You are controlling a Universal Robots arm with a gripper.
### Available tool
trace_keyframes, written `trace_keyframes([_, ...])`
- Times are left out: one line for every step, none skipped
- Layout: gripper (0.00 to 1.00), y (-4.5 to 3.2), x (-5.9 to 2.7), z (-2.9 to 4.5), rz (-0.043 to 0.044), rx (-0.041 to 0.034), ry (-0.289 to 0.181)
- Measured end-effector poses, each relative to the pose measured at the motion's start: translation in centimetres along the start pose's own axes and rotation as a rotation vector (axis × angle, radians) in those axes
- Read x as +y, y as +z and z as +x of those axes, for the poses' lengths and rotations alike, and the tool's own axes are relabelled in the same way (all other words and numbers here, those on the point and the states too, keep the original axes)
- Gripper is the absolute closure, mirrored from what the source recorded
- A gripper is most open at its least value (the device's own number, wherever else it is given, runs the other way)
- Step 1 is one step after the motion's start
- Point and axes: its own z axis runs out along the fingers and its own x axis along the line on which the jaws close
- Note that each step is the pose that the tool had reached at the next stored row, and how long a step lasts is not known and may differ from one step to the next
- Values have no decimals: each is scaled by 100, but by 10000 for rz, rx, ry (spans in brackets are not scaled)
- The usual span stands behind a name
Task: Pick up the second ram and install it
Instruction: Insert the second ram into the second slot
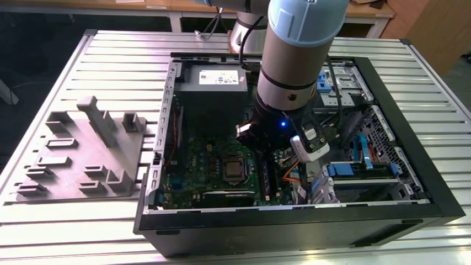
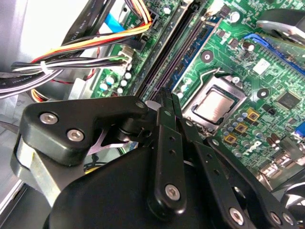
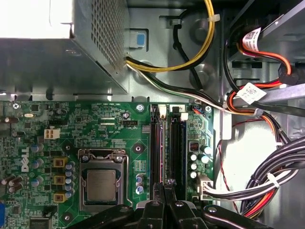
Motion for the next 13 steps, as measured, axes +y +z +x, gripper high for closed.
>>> trace_keyframes([89,3,-1,0,2,1,0])
trace_keyframes([89,3,-1,0,4,1,0])
trace_keyframes([89,3,-1,0,4,2,0])
trace_keyframes([89,3,-1,0,4,1,0])
trace_keyframes([89,4,-1,0,2,1,0])
trace_keyframes([89,5,-1,0,2,1,0])
trace_keyframes([89,5,-1,-1,2,1,0])
trace_keyframes([89,5,-1,-2,2,1,1])
trace_keyframes([89,5,-1,-2,2,1,1])
trace_keyframes([89,5,-1,-3,2,1,1])
trace_keyframes([89,5,-1,-3,2,1,0])
trace_keyframes([89,5,-1,-4,1,1,0])
trace_keyframes([89,5,-1,-7,1,1,-2])
